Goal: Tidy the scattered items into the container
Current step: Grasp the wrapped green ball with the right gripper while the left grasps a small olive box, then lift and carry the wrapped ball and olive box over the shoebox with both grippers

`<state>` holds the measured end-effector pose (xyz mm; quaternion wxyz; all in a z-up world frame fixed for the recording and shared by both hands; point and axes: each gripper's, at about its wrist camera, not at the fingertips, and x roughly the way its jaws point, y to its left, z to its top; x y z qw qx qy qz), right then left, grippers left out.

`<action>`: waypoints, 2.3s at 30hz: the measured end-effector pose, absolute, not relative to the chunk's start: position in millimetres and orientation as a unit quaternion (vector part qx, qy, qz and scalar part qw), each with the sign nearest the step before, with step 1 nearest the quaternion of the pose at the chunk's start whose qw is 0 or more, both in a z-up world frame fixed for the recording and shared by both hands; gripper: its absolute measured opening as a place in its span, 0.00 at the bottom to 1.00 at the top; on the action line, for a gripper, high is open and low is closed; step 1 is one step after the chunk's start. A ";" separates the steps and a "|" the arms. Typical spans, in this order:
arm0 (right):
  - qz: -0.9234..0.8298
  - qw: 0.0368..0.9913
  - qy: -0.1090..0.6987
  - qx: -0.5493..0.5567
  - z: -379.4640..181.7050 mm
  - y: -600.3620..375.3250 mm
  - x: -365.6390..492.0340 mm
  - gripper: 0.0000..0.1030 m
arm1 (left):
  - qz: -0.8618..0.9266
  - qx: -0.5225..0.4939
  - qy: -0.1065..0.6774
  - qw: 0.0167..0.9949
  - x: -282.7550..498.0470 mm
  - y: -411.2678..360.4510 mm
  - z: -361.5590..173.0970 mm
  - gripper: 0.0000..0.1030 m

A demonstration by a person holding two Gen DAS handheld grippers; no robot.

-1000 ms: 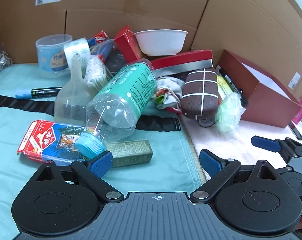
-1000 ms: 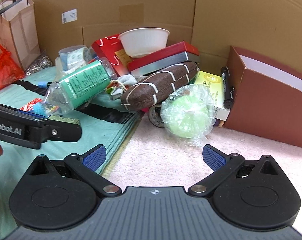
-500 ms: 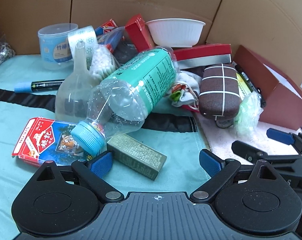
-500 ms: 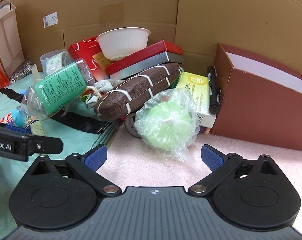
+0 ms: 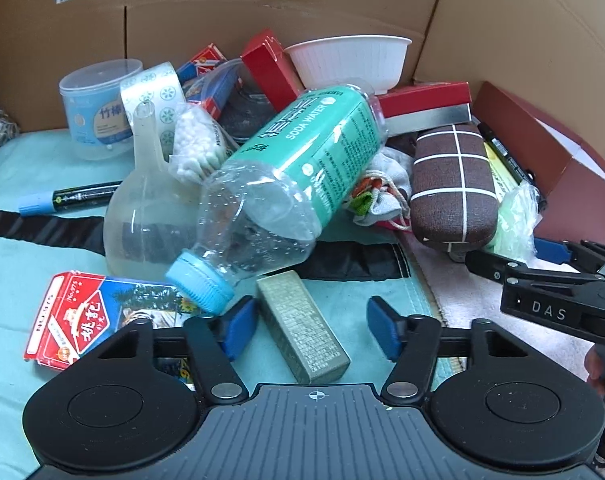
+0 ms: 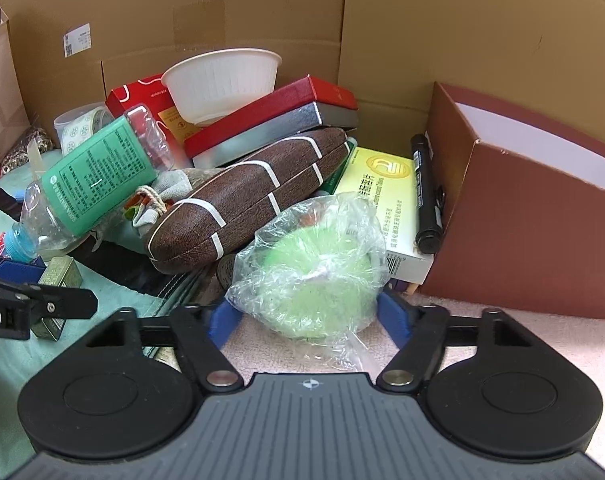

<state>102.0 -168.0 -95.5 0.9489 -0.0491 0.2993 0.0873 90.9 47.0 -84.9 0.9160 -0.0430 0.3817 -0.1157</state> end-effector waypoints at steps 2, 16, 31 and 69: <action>0.087 0.949 0.299 -0.047 -94.9 -168.7 100.9 0.62 | -0.118 -0.035 0.382 0.916 89.5 45.3 -84.7 0.53; 0.098 0.945 0.304 -0.064 -77.1 -172.6 58.9 0.61 | -0.186 -0.025 0.400 0.897 61.0 30.9 -83.2 0.22; 0.084 0.944 0.311 -0.066 -73.4 -188.6 11.3 0.73 | -0.256 0.001 0.396 0.882 33.6 -13.1 -80.3 0.27; 0.106 0.937 0.333 -0.019 -91.9 -198.8 16.3 0.63 | -0.264 0.042 0.397 0.878 35.6 -37.8 -82.5 0.36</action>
